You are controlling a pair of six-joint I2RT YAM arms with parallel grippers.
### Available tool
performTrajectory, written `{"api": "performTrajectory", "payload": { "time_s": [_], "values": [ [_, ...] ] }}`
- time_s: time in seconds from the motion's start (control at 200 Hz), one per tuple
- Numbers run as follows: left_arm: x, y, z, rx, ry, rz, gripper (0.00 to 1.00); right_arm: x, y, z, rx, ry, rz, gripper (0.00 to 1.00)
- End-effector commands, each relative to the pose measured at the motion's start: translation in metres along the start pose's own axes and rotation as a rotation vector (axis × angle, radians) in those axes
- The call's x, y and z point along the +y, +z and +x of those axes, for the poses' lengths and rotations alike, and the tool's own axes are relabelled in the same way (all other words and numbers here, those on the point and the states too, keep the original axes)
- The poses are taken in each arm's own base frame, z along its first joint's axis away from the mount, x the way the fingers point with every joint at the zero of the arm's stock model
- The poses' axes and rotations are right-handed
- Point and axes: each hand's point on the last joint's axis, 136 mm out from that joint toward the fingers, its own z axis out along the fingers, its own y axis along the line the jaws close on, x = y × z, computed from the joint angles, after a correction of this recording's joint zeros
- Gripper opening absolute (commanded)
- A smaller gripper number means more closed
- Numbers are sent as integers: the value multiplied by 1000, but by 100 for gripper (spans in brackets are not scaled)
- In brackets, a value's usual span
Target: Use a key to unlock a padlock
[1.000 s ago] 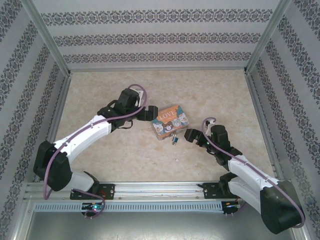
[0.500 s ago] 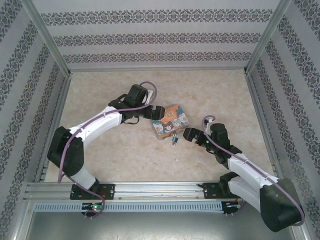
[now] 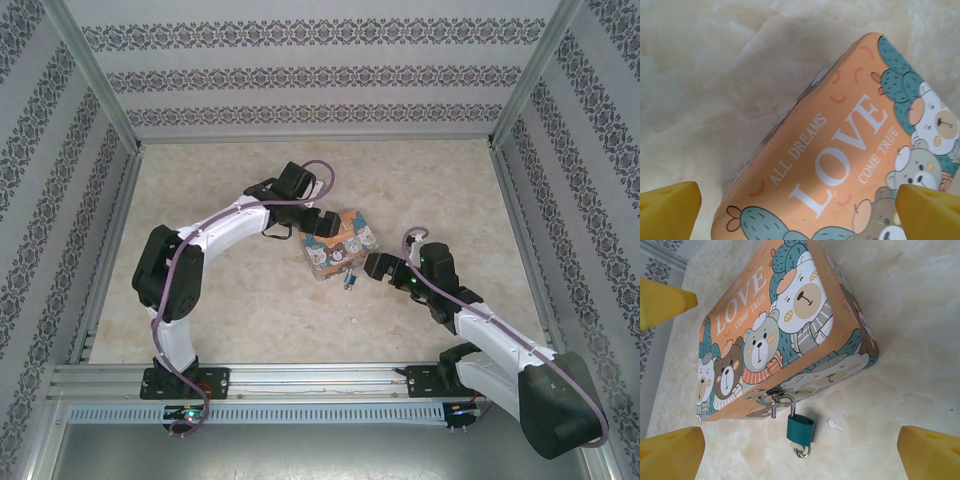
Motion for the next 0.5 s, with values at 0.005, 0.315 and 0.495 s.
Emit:
{"api": "performTrajectory", "payload": {
  "time_s": [0.005,0.315,0.495],
  "values": [
    [12,0,4,49,49,-56,99,16,1,-2,11,-29,-53,98],
    [19,14,6,93,72,-81,99,22,3,3,42,-33,-75,98],
    [19,23,14,125,70,-64,99,23,7,6,62,-34,-79,98]
  ]
}}
